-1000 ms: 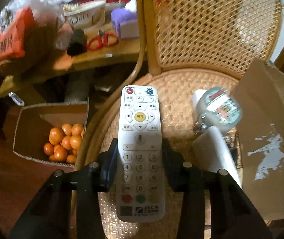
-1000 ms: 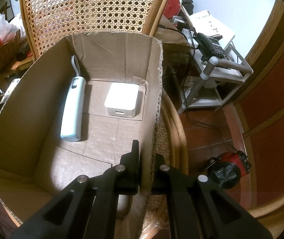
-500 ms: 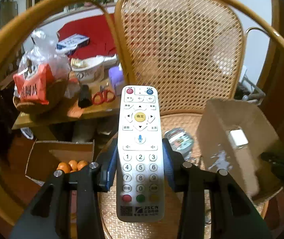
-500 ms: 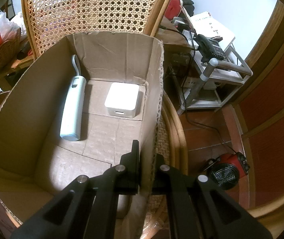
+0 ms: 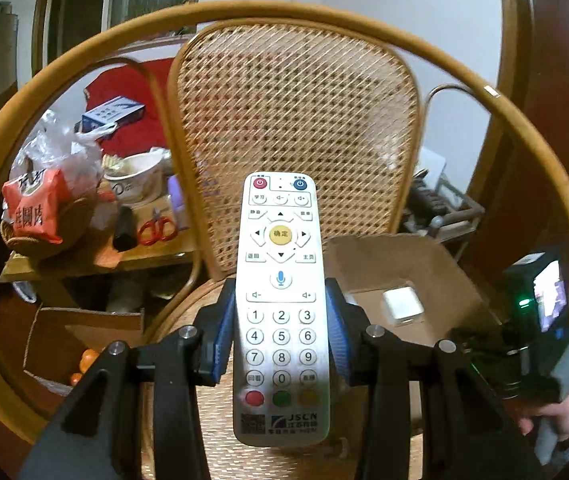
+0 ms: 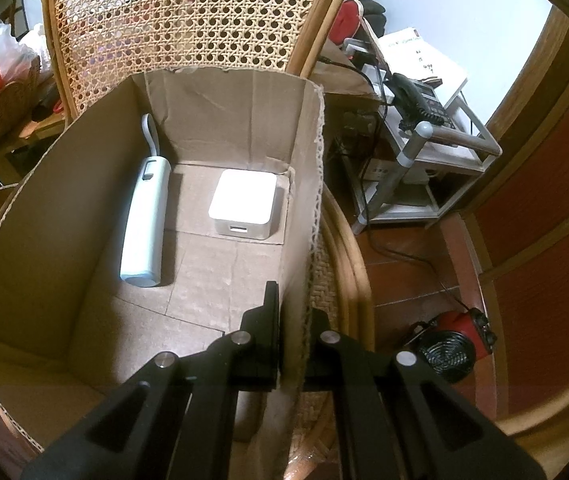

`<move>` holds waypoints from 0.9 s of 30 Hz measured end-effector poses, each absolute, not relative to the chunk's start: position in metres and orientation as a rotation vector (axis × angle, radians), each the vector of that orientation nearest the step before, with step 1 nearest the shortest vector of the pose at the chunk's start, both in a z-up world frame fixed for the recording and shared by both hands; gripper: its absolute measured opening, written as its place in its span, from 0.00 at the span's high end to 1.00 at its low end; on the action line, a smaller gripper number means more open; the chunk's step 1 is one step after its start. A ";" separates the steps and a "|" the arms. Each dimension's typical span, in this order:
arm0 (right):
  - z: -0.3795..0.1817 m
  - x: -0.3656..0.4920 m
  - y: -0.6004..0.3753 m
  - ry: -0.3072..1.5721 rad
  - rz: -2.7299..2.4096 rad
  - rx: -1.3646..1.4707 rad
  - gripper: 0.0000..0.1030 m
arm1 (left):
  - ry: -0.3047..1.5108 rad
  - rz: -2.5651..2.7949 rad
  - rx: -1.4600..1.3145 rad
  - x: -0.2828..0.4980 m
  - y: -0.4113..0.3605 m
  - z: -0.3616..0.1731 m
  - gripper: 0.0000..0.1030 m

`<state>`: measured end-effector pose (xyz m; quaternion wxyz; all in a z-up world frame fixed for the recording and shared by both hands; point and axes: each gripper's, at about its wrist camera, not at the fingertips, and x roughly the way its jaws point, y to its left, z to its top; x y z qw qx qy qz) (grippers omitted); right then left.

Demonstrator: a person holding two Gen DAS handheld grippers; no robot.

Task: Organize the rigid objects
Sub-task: 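Carry the remote into the box and open the left gripper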

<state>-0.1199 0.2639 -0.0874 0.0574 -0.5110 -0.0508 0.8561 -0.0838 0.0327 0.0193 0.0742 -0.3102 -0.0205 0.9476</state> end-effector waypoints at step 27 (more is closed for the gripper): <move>-0.089 -0.117 0.263 -0.176 2.600 -1.542 0.93 | -0.131 2.474 -1.232 -0.121 0.122 -0.042 0.62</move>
